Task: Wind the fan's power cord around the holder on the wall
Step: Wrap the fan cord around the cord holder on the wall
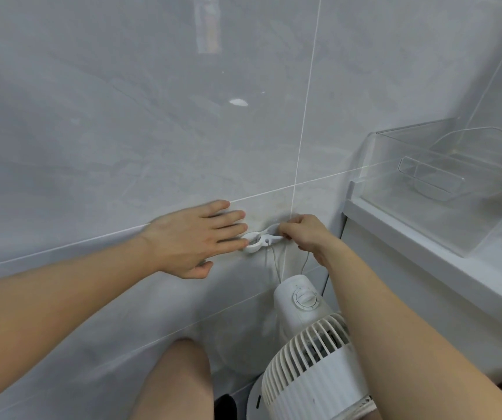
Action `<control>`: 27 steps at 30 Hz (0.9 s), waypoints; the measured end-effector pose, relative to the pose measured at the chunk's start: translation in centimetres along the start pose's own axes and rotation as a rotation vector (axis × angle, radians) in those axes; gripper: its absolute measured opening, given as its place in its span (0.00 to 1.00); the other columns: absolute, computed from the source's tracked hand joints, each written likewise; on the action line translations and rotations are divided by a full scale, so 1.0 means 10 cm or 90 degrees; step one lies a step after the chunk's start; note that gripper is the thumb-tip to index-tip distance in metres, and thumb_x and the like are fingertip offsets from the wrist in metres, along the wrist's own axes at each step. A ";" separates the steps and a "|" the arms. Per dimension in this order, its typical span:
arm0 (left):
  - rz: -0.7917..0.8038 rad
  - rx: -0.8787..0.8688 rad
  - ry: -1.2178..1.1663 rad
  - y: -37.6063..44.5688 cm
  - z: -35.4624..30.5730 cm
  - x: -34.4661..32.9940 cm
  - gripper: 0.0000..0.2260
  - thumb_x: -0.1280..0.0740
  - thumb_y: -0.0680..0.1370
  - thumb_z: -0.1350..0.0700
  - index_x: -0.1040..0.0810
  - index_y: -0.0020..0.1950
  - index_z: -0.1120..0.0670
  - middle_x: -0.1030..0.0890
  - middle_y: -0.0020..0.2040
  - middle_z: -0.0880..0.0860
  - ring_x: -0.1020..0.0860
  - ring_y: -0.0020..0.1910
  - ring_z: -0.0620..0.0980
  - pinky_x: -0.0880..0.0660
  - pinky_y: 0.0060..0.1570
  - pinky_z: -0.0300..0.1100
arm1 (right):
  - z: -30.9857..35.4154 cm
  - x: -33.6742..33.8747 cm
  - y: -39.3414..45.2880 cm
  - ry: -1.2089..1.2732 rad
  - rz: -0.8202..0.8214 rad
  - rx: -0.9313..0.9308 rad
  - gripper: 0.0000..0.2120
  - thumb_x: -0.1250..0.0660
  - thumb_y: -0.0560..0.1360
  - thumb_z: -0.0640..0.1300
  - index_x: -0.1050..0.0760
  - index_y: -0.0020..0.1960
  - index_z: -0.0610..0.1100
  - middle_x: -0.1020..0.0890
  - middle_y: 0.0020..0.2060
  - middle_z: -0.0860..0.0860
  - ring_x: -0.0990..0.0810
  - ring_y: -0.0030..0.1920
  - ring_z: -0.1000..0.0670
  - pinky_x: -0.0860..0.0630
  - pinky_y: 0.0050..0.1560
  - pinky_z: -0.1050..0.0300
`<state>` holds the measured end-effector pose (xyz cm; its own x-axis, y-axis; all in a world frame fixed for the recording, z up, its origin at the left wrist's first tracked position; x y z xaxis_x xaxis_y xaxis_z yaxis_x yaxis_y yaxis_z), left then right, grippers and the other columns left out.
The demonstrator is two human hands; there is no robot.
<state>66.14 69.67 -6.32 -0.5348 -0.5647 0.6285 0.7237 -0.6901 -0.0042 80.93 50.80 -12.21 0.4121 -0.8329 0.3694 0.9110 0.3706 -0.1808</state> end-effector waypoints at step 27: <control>0.021 0.000 -0.018 0.01 -0.03 0.04 0.27 0.38 0.75 0.45 0.28 0.68 0.59 0.25 0.69 0.60 0.32 0.75 0.63 0.41 0.73 0.59 | 0.50 -0.12 -0.36 -0.459 -0.190 0.182 0.02 0.32 0.73 0.41 0.25 0.44 0.44 0.20 0.46 0.44 0.25 0.45 0.41 0.33 0.37 0.56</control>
<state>65.86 69.28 -6.26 -0.4979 -0.5741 0.6500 0.7407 -0.6714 -0.0256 77.23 52.52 -7.43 -0.0286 -0.4807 0.8764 0.9116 0.3472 0.2202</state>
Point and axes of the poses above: each hand's wrist, its own y-axis towards the middle knuckle, its own x-axis out of the back of the hand, z = x × y, the point moved 4 cm from there along y, towards the middle knuckle
